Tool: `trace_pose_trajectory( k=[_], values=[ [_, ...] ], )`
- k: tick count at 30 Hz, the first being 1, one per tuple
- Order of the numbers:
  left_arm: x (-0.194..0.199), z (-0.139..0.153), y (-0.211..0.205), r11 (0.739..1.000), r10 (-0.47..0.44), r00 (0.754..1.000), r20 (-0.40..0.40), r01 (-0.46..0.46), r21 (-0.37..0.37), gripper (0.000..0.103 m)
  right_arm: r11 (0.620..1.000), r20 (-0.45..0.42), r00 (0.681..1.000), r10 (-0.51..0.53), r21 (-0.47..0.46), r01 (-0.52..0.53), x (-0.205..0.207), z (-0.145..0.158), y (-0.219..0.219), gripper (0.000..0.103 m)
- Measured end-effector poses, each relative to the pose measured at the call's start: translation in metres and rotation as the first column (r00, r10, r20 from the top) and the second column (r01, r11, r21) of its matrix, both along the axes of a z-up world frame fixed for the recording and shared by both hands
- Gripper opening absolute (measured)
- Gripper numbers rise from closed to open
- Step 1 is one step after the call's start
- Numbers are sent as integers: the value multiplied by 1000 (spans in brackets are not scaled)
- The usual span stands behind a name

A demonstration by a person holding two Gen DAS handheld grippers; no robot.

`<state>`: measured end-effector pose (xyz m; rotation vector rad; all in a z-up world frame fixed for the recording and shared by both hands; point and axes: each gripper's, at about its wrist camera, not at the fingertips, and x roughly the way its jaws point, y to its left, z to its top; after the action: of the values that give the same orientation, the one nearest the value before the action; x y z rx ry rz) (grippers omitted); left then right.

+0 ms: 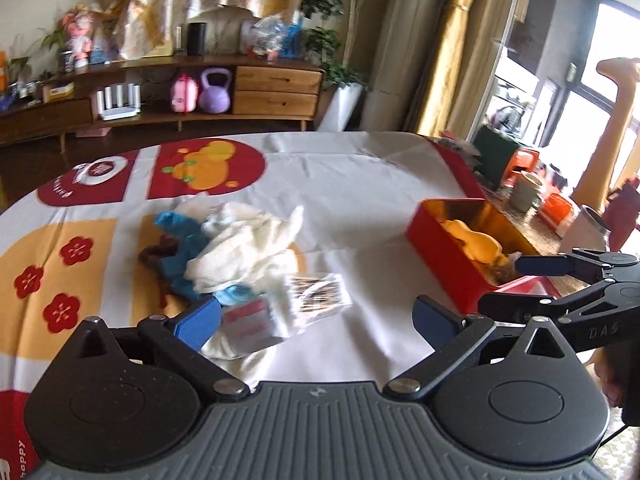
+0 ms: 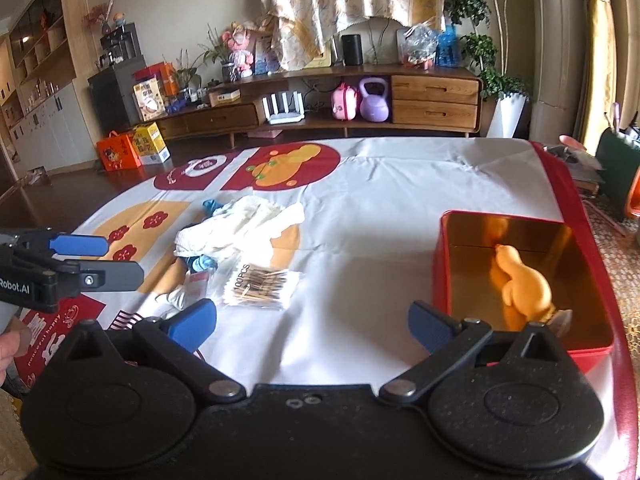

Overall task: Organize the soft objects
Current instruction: 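Move both tools back toward the pile of soft items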

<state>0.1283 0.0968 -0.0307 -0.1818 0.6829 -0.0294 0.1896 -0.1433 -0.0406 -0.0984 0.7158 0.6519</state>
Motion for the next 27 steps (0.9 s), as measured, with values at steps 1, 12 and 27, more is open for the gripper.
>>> trace_pose_trajectory(
  k=[1, 12, 27],
  values=[
    [-2, -4, 2, 1000, 11, 1000, 8, -11, 13, 103, 1000, -6, 1000, 4, -2, -4, 2, -2, 4, 102],
    [10, -50, 24, 995, 98, 995, -28, -98, -1, 103, 999, -86, 996, 34, -19, -36, 32, -29, 44, 102],
    [39, -94, 22, 995, 88, 993, -78, -85, 47, 83, 996, -167, 984, 63, -51, -72, 74, -67, 96, 100]
  ],
)
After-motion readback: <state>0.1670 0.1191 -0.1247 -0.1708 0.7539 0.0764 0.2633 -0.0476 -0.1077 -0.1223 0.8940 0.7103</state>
